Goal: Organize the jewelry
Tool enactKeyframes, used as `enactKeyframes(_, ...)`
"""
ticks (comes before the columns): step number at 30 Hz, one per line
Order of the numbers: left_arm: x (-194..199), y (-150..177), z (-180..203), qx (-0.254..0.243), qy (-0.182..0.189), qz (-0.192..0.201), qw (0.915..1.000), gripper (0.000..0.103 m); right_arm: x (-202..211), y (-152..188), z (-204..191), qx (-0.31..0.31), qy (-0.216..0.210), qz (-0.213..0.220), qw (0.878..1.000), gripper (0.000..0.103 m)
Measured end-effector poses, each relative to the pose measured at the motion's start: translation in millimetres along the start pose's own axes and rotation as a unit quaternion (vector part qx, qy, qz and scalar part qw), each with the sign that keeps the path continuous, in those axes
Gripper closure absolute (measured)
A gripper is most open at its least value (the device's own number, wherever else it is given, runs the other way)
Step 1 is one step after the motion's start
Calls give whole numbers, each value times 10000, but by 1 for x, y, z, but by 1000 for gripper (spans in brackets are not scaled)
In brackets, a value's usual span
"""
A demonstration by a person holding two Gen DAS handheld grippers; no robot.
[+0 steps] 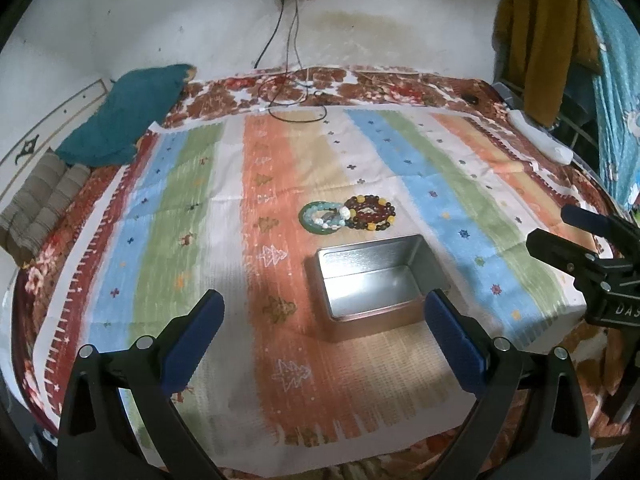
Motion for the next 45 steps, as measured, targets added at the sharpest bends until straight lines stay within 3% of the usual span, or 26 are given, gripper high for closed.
enactKeyframes(5, -7, -3, -3, 57, -133, -36, 9999, 6, -10, -4, 0, 20, 35, -102, 9999, 4)
enactKeyframes(18, -42, -10, 3, 156, 101, -537, 9984, 6, -29, -17, 11, -160, -63, -293, 9994, 4)
enactKeyframes(30, -76, -28, -2, 51, -72, -785, 9969, 6, -51, -31, 27, -91, 156, -509, 9985, 4)
enactKeyframes(45, -113, -41, -2, -29, -278, -1039, 9942, 6, -91, -40, 37, -98, 108, -933, 9955, 4)
Point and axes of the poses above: each gripper's, at about its wrist camera, not at the fingertips, and x roughly against the way its jaws point, z to its right, y to its underside, the point moved 10 cm from there along -x, roughly the way its jaws point, and after that the axes turned 9 degrees about -y, right-handed, at the moved point
